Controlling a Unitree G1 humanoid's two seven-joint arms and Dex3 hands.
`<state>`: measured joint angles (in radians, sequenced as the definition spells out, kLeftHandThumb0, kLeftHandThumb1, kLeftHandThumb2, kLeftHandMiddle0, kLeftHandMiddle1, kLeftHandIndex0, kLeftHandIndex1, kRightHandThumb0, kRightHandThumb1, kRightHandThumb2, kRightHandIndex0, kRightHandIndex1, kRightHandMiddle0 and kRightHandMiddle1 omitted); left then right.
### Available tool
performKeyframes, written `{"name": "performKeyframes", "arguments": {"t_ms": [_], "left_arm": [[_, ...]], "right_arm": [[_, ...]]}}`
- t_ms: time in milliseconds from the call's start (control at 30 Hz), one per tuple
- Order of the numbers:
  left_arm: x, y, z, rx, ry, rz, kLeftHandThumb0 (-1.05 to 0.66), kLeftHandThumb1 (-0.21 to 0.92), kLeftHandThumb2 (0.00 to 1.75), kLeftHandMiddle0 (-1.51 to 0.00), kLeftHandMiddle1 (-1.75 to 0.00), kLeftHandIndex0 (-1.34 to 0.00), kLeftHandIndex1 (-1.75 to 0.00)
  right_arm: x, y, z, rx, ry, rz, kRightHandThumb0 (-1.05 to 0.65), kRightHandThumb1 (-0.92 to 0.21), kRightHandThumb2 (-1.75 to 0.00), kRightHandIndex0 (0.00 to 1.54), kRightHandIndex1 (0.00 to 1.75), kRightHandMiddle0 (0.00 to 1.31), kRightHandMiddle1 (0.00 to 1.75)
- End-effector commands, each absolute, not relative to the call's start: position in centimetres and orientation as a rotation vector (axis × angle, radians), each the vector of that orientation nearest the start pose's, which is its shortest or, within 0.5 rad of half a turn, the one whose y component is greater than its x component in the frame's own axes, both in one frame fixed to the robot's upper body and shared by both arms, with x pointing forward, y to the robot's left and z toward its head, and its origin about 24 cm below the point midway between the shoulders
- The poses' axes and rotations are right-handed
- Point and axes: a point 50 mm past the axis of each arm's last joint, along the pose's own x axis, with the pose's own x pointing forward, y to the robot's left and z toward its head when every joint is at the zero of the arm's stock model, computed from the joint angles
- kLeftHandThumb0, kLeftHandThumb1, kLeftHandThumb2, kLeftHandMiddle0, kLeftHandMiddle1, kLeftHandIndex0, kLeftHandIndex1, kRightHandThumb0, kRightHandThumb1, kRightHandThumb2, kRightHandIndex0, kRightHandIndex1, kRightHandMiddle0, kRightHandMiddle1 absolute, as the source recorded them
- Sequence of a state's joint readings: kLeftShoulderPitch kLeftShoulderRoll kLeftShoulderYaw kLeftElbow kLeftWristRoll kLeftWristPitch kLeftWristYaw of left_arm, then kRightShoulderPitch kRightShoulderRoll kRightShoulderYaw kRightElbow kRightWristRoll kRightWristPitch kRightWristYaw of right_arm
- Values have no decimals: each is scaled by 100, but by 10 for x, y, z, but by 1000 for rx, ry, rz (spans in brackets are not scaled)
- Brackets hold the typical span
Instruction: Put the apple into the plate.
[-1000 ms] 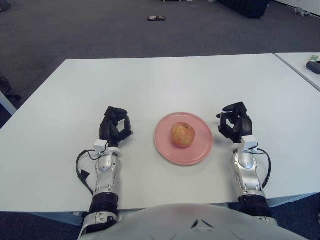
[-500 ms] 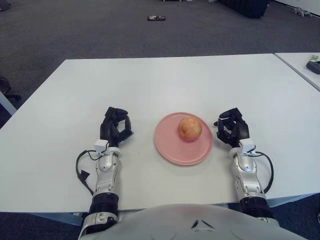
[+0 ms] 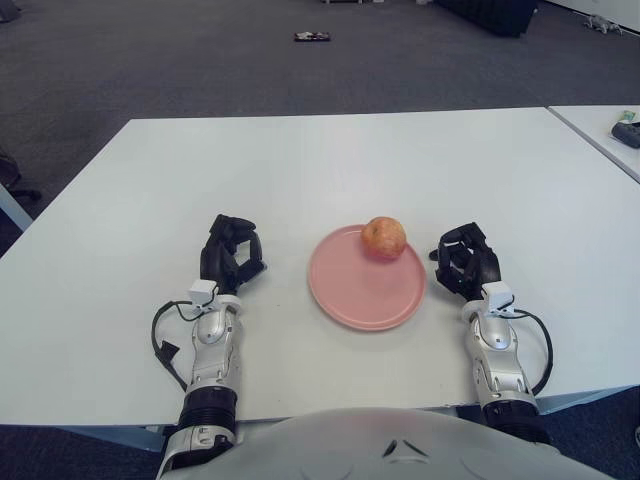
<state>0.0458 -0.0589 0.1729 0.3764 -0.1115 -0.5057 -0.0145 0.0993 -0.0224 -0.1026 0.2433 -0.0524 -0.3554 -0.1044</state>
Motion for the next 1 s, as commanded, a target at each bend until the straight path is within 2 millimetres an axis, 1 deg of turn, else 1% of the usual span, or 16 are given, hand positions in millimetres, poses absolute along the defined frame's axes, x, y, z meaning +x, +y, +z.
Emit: {"name": "performKeyframes", "arguments": {"t_ms": [0,667,967], "left_arm": [[212,182,-25,-146,-10,223,-42,52,107,-98,-175,-45,-175],[211,182,-24,-122,-9,217,-42,52,107,-99,-175,-45,-175],[212,182,-25,-125,1,228,-42,52,108,-99,-175,-45,-175]], "right_arm": [[219,-188,-3,-68,-15,-226,-39,-65,-91,57,140,36,175],[217,-183,-5,-68,-32,-255,-38,-66,-89,58,140,35,175],[217,-184,-5,-76,-22,-248,-38,-68,-87,55,139,34,175]]}}
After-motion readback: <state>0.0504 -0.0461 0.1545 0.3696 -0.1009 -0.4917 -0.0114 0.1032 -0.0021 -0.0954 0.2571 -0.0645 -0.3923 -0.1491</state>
